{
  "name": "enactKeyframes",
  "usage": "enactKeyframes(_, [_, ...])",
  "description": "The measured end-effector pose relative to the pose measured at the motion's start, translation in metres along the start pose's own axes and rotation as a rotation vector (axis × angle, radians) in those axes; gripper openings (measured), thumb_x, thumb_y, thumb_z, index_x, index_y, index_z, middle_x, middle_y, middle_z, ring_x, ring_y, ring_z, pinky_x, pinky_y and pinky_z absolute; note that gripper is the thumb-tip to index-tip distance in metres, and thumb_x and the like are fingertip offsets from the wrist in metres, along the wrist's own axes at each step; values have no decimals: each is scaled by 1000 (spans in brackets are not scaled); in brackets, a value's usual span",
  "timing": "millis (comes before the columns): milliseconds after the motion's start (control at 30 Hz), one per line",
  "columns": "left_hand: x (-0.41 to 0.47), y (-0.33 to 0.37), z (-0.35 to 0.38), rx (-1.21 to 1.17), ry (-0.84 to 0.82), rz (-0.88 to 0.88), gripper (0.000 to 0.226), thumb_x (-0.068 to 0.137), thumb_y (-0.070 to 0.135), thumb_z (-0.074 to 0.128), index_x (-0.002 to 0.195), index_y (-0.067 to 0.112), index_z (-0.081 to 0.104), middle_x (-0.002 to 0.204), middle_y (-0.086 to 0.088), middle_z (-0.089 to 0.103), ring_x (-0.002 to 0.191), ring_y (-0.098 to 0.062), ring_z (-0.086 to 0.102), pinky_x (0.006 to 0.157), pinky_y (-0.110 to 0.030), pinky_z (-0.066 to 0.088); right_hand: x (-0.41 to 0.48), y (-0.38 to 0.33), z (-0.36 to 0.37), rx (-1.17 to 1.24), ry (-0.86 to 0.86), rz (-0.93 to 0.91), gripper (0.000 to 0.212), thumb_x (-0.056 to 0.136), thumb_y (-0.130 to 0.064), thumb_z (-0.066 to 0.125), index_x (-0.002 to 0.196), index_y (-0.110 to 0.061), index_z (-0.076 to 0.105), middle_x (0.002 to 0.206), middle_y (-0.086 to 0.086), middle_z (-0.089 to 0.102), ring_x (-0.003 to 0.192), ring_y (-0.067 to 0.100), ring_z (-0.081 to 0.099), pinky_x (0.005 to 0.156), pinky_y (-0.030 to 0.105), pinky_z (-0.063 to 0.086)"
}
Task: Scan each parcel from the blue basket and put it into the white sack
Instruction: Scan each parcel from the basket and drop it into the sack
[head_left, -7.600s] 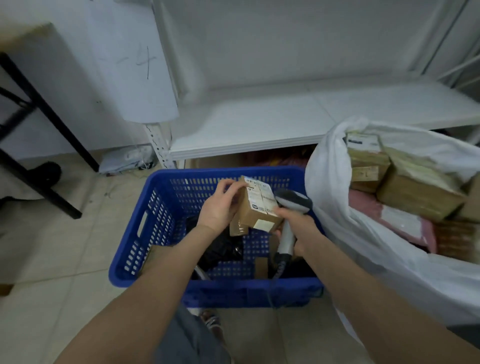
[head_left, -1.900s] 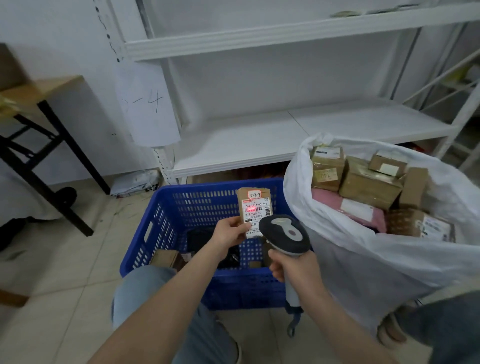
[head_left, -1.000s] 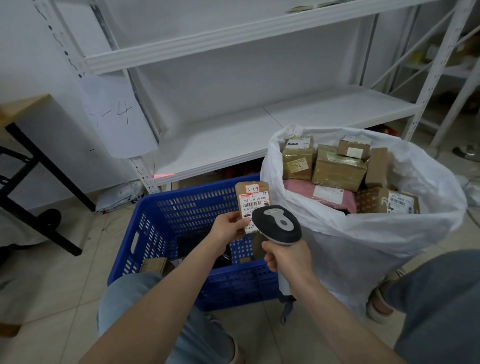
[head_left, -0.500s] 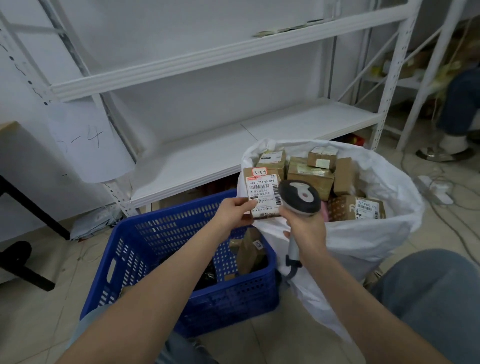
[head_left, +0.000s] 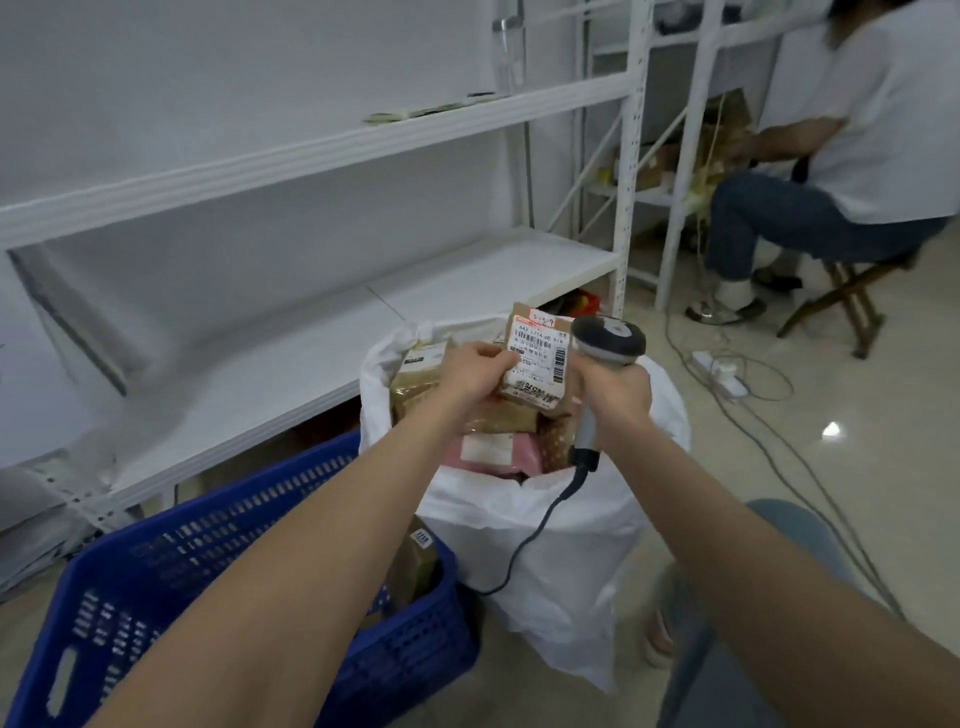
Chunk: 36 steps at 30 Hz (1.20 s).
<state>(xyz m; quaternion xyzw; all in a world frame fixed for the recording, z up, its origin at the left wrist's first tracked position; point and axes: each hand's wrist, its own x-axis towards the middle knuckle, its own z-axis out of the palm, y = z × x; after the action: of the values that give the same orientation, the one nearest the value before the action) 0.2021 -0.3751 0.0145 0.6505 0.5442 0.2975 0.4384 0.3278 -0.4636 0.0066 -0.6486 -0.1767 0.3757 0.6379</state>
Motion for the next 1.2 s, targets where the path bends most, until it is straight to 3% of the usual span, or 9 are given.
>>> enactKeyframes(133, [14,31,34,284,-20,56,15,89,31,62,95,18,67,90,3,68,81,-13,63,77,-31,55,24,-18,-37,6,116,41,20,77,-22,76,74,-14,57,76,7,66,74,26,66,81,45,58])
enactKeyframes(300, [35,49,72,591,-68,88,35,90,41,58,104,10,68,102,-4,70,90,-19,66,73,-30,53,55,-5,-82,-45,286,93,20,80,-10,71,83,-11,52,71,1,51,67,22,53,87,48,55])
enactKeyframes(467, [63,53,90,775,-71,109,34,88,45,59,93,11,64,99,-3,69,87,-19,65,74,-30,54,89,19,-90,-216,175,124,32,77,-17,73,106,-5,65,92,10,64,92,30,60,87,40,52])
enactKeyframes(600, [84,49,103,814,-130,124,31,86,40,64,97,11,68,96,-5,70,82,-19,68,76,-37,59,116,24,-79,-250,55,146,37,77,-24,76,108,-8,64,101,10,66,97,28,62,92,43,52])
enactKeyframes(833, [103,41,130,854,-141,86,25,85,32,68,96,10,64,90,-4,67,80,-21,67,68,-32,56,139,42,-82,-200,-3,218,31,75,-5,69,105,4,64,97,17,65,97,32,63,82,39,54])
enactKeyframes(933, [109,41,146,906,-55,141,25,85,34,67,98,12,65,95,-5,66,87,-23,65,67,-31,50,138,33,-85,-120,95,190,18,81,-3,65,98,-2,61,76,3,56,81,23,57,72,31,45])
enactKeyframes(1033, [104,30,167,973,-96,217,7,88,28,60,90,21,62,97,1,66,87,-21,63,77,-37,54,135,20,-83,-36,141,121,13,82,-2,64,93,-7,59,73,2,54,66,14,50,57,26,41])
enactKeyframes(1133, [98,20,180,1220,-228,270,23,90,22,57,112,25,62,115,-3,63,101,-24,61,82,-40,54,127,14,-80,-40,122,110,16,81,-2,65,94,-8,58,79,3,55,73,18,53,64,27,42])
enactKeyframes(1200, [96,23,178,1350,-224,367,33,92,20,56,126,21,56,126,-7,54,116,-27,52,88,-38,50,120,15,-80,-45,108,110,18,81,-1,64,94,-9,56,75,1,53,68,14,50,57,26,40])
